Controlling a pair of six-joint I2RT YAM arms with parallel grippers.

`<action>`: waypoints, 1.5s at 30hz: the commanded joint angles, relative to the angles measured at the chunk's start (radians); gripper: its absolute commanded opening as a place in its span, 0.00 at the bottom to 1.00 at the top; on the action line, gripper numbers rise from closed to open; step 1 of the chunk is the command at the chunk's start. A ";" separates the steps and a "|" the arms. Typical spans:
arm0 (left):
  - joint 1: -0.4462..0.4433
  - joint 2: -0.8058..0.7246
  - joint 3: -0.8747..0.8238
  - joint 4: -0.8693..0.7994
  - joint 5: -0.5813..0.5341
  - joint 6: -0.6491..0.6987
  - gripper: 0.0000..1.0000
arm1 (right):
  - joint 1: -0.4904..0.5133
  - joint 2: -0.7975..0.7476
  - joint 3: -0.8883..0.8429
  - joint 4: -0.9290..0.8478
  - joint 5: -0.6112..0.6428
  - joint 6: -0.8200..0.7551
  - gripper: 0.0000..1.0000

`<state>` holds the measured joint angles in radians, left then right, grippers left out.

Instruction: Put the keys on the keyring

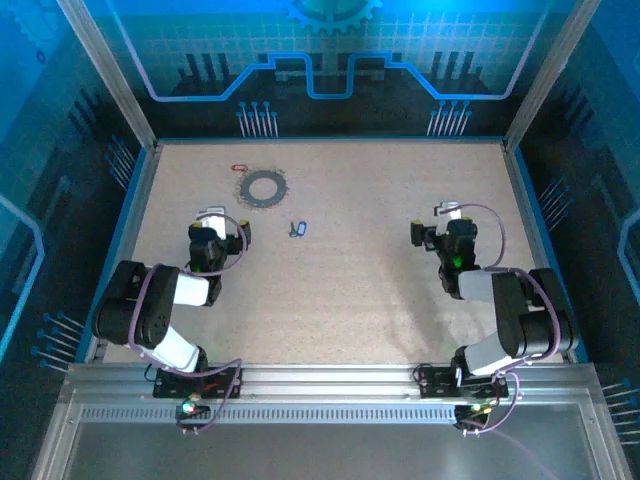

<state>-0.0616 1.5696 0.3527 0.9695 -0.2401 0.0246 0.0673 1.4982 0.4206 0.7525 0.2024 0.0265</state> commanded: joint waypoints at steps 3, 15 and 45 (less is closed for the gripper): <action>0.006 -0.013 0.011 -0.002 -0.010 -0.020 0.99 | 0.009 -0.003 -0.002 0.021 0.008 0.010 1.00; 0.006 -0.013 0.012 -0.004 -0.009 -0.020 0.99 | 0.008 -0.003 -0.002 0.020 0.008 0.009 1.00; -0.126 -0.436 0.251 -0.689 -0.117 -0.178 0.99 | 0.025 -0.389 0.294 -0.701 -0.097 0.254 1.00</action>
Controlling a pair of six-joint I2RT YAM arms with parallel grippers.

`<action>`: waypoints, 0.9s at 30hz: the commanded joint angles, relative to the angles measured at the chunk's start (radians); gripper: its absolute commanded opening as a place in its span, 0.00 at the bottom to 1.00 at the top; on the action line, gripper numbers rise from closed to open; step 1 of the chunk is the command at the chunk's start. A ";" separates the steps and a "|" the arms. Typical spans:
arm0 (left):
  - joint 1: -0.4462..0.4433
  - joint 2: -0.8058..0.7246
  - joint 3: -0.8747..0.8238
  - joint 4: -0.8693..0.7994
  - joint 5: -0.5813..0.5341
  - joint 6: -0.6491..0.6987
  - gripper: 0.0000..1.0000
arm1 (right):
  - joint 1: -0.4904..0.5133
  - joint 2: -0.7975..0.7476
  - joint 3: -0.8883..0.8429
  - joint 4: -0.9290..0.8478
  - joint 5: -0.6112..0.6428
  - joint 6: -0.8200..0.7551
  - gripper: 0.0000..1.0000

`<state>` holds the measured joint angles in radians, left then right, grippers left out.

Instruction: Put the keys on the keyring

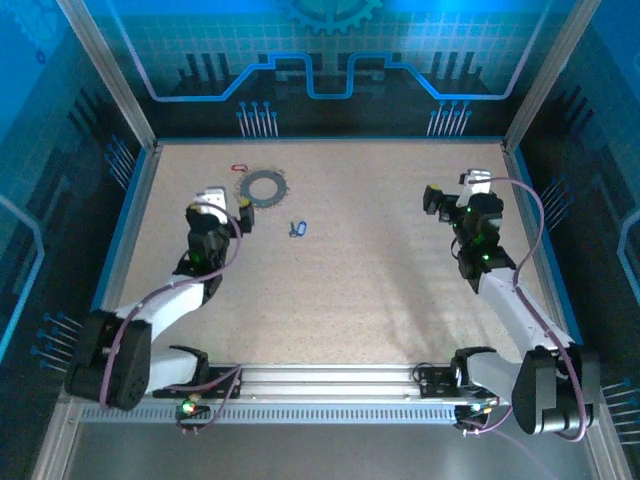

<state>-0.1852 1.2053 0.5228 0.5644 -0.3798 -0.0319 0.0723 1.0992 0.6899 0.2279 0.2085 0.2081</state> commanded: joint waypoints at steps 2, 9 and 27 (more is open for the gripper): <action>-0.002 -0.130 0.154 -0.472 0.098 -0.208 0.99 | 0.057 0.032 0.048 -0.189 -0.172 0.078 0.98; 0.104 -0.236 0.322 -0.917 0.380 -0.434 0.99 | 0.355 0.188 0.138 -0.237 -0.281 -0.231 0.93; 0.234 0.061 0.446 -1.153 0.583 -0.274 0.99 | 0.573 0.819 0.587 -0.366 -0.478 -1.168 0.75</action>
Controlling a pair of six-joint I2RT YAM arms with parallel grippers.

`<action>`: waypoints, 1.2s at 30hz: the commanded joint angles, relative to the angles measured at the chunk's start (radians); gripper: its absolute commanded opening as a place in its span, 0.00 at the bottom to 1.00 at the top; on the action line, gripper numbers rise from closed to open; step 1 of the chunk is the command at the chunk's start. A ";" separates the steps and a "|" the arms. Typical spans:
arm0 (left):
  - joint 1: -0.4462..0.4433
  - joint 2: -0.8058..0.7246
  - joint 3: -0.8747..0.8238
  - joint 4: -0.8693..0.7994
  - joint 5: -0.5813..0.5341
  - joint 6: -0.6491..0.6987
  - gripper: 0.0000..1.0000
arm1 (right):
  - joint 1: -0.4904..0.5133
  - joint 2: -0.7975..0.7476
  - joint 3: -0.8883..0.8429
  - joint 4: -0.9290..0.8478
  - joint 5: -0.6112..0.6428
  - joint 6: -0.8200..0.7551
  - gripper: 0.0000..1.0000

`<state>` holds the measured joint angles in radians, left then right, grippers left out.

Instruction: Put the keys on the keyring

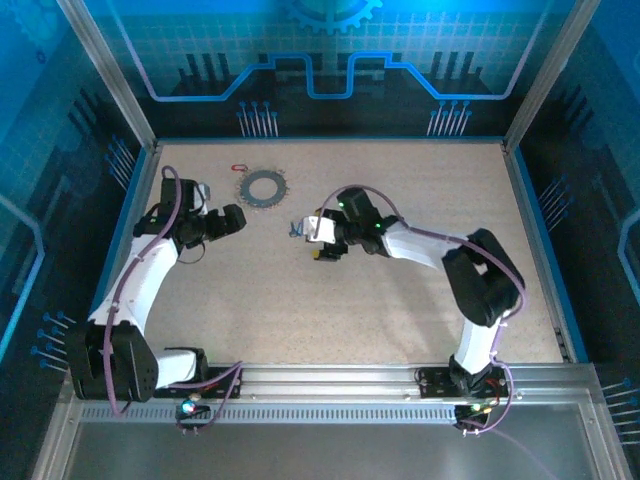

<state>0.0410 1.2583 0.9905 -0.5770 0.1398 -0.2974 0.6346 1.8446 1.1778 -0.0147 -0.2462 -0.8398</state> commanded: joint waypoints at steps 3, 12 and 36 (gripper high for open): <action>0.009 0.029 -0.020 -0.004 0.121 -0.032 0.99 | 0.032 0.185 0.214 -0.190 0.019 -0.150 0.67; 0.011 0.105 0.013 -0.015 0.193 -0.048 0.99 | 0.062 0.395 0.450 -0.295 0.126 -0.145 0.56; 0.011 0.128 0.004 -0.009 0.248 -0.071 0.99 | 0.046 0.419 0.478 -0.326 0.154 -0.128 0.19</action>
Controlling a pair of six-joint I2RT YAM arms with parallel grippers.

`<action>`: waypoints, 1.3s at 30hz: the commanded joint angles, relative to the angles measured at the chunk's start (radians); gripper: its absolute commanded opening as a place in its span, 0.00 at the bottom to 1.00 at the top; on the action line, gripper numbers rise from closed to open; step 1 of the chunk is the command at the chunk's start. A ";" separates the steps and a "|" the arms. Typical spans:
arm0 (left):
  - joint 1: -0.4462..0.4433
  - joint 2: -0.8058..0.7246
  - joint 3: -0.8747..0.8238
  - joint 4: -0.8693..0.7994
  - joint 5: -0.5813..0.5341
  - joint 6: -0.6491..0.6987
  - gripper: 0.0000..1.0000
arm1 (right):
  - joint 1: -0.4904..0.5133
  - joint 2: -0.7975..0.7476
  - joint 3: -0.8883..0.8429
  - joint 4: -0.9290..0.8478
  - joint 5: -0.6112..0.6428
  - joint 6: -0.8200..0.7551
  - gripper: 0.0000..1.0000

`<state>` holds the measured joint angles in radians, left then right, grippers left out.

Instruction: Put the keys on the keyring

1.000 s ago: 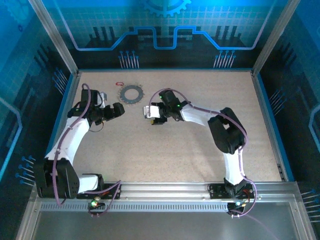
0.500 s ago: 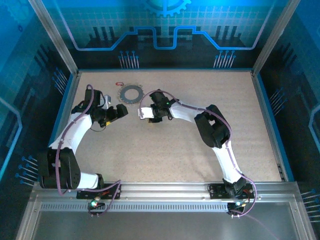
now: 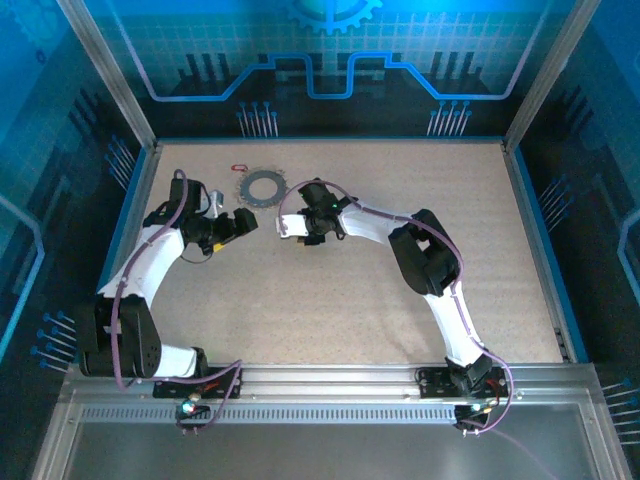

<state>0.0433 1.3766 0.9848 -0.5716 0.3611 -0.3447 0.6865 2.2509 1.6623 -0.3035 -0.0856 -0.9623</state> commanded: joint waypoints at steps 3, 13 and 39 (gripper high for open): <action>0.009 0.012 0.011 -0.015 0.027 -0.030 0.99 | -0.008 0.015 0.004 -0.053 -0.013 -0.009 0.19; 0.009 0.012 0.012 -0.017 0.021 -0.029 0.99 | -0.011 0.029 0.015 -0.065 -0.027 -0.006 0.20; 0.009 0.010 0.012 -0.025 0.004 -0.031 0.99 | -0.007 -0.403 -0.458 0.175 0.001 0.383 0.00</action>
<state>0.0433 1.3796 0.9848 -0.5724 0.3607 -0.3656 0.6800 1.9507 1.2625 -0.1589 -0.0784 -0.7132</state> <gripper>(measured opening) 0.990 0.049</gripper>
